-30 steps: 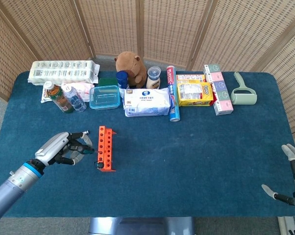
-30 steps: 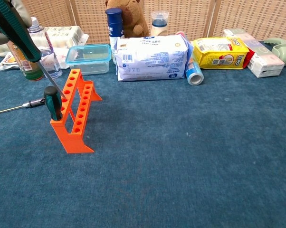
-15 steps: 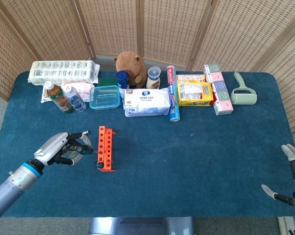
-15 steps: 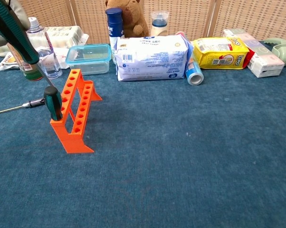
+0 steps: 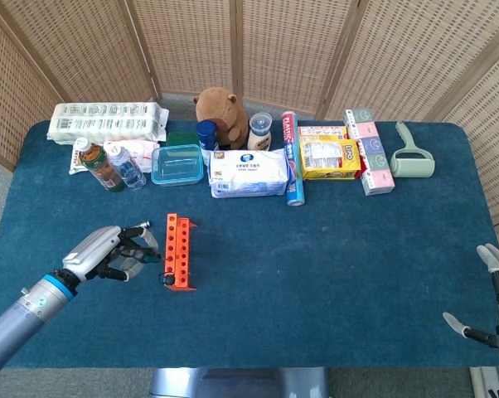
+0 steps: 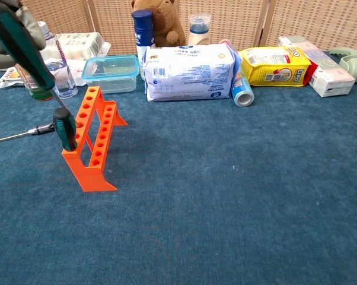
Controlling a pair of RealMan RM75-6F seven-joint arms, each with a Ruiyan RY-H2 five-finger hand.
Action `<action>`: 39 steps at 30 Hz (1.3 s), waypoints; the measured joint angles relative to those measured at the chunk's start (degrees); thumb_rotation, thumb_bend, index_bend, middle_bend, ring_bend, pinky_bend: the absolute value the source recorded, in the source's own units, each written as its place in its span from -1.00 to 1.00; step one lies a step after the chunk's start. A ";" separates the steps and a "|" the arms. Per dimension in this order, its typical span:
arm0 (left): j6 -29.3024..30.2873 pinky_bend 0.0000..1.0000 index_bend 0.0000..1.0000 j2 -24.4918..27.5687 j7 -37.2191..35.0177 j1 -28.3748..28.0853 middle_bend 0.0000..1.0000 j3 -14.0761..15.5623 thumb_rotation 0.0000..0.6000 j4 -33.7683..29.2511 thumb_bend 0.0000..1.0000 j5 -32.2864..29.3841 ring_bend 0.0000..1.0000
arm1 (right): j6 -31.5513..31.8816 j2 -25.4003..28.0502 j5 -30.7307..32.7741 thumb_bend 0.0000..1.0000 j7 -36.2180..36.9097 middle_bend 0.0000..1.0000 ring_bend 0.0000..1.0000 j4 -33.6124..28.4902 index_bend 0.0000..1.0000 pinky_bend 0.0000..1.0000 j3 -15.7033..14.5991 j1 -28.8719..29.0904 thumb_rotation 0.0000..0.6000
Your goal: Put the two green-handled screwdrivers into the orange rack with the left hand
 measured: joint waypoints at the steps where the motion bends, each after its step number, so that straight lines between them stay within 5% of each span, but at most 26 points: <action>1: -0.01 0.73 -0.85 -0.05 0.55 -0.12 0.56 0.00 1.00 -0.10 -0.30 -0.25 0.40 | 0.01 0.01 0.00 -0.79 0.03 -0.91 -1.00 0.01 -0.97 -0.99 0.00 0.00 1.00; 4: 0.29 0.73 -1.00 -0.22 1.97 -0.25 0.56 -0.03 1.00 -0.42 -0.31 -0.96 0.40 | -0.01 0.05 -0.01 -0.79 0.13 -0.91 -1.00 0.03 -0.97 -0.99 -0.01 -0.01 1.00; 19: 6.10 0.69 -1.00 1.35 0.18 2.66 0.52 -0.59 1.00 -2.36 -0.31 2.09 0.30 | -0.04 -0.03 -0.32 -0.79 -0.04 -0.91 -1.00 -0.02 -0.97 -0.99 -0.13 0.01 1.00; 22: 7.56 0.46 -1.00 2.20 -0.95 3.95 0.06 -0.20 1.00 -1.88 -0.36 4.04 -0.05 | -0.05 -0.10 -0.37 -0.79 -0.28 -0.91 -1.00 -0.04 -0.97 -0.99 -0.14 0.03 1.00; 24: 8.94 0.07 -1.00 2.66 -1.07 5.07 -0.53 0.34 1.00 -1.12 -0.44 5.43 -0.58 | -0.04 -0.17 -0.40 -0.79 -0.46 -0.91 -1.00 -0.05 -0.97 -0.99 -0.16 0.02 1.00; 26: 10.80 -0.17 -1.00 3.03 -0.18 6.70 -0.87 1.20 1.00 0.25 -0.51 6.68 -0.90 | -0.03 -0.28 -0.49 -0.79 -0.67 -0.91 -1.00 -0.11 -0.97 -0.98 -0.20 0.02 1.00; 30: 14.99 -0.47 -1.00 2.49 4.88 9.67 -1.00 2.92 1.00 3.03 -0.65 7.89 -1.00 | 0.04 -0.46 -0.71 -0.79 -1.17 -0.91 -1.00 -0.21 -0.97 -0.99 -0.25 0.01 1.00; 39: 33.09 -0.71 -1.00 -5.07 16.83 22.80 -1.00 8.74 1.00 13.23 -0.70 12.10 -1.00 | -0.35 -0.85 -0.87 -0.80 -3.67 -0.92 -1.00 0.10 -0.96 -0.99 -0.41 0.20 1.00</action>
